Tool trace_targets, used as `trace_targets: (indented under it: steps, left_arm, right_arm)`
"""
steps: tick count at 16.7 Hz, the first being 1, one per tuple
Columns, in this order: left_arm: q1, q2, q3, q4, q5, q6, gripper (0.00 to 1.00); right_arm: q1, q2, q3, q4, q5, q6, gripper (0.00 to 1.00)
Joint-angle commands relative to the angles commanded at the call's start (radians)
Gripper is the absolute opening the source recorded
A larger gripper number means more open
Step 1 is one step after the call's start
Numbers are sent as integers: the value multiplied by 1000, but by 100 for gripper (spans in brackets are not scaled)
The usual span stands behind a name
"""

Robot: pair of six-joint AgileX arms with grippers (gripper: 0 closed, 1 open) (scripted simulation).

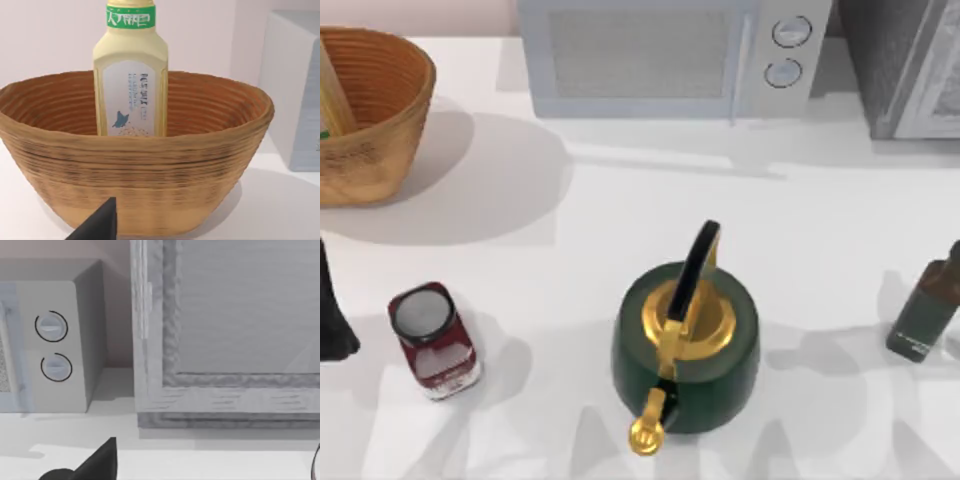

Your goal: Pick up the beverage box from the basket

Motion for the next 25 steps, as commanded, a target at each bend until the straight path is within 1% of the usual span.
trace_targets:
  steps: [4, 13, 17, 21, 25]
  left_arm:
    - [28, 280, 96, 190, 32, 0, 100]
    - [103, 1079, 383, 737, 122, 21, 100]
    - [133, 1397, 493, 948, 157, 27, 100]
    - [153, 1625, 567, 1093, 182, 28, 100]
    - [162, 1725, 596, 1153, 193, 27, 100]
  right_arm:
    - [0, 0, 0, 0, 0, 0, 100]
    - [0, 0, 0, 0, 0, 0, 100]
    - [0, 0, 0, 0, 0, 0, 100]
    - [0, 0, 0, 0, 0, 0, 100]
    - [0, 0, 0, 0, 0, 0, 100]
